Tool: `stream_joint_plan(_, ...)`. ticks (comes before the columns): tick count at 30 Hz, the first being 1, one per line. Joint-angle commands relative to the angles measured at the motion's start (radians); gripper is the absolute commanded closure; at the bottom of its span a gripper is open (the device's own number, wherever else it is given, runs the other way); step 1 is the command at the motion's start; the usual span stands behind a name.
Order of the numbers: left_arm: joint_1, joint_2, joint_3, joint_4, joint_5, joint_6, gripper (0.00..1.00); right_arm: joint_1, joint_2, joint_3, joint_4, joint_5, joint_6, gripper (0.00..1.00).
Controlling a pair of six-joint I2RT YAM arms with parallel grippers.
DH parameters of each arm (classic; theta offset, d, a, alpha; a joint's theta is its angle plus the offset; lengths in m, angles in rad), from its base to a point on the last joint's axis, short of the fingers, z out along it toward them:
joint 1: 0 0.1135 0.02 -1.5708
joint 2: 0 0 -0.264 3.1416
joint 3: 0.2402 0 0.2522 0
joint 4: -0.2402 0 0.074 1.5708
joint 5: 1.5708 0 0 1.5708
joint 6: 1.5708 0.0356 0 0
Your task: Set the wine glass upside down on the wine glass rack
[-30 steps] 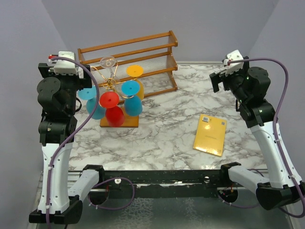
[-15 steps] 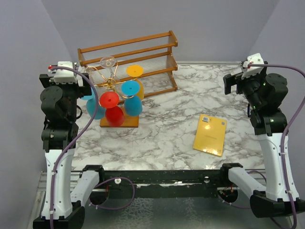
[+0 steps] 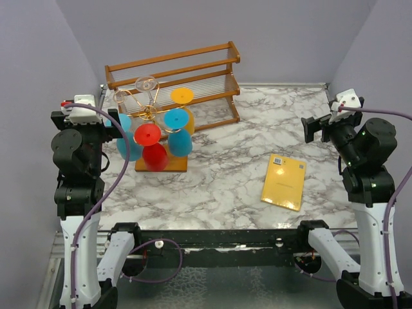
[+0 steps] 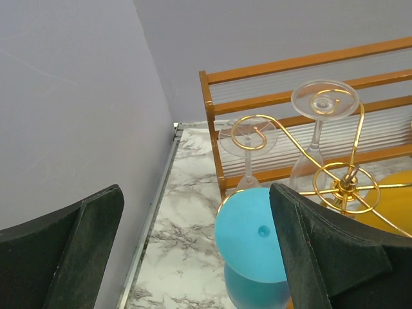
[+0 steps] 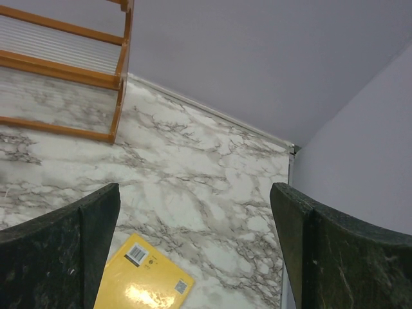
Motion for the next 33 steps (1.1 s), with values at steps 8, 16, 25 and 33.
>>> stream_joint_plan(8, 0.005, 0.008, 0.056, -0.060, 0.125, -0.012, 0.01, -0.020, 0.012, 0.013, -0.008, -0.033, 0.026, 0.00)
stream_joint_plan(16, 0.006, 0.019, 0.105, -0.113, 0.170, -0.004, 0.01, -0.040, 0.052, 0.058, -0.021, -0.024, 0.082, 0.00)
stream_joint_plan(25, 0.013, 0.014, 0.075, -0.105, 0.227, 0.000, 0.01, -0.040, 0.032, 0.022, -0.018, -0.034, 0.083, 0.00)
stream_joint_plan(33, 0.013, 0.000, 0.043, -0.091, 0.244, -0.009, 0.01, -0.042, 0.024, -0.009, -0.023, -0.106, 0.070, 0.00)
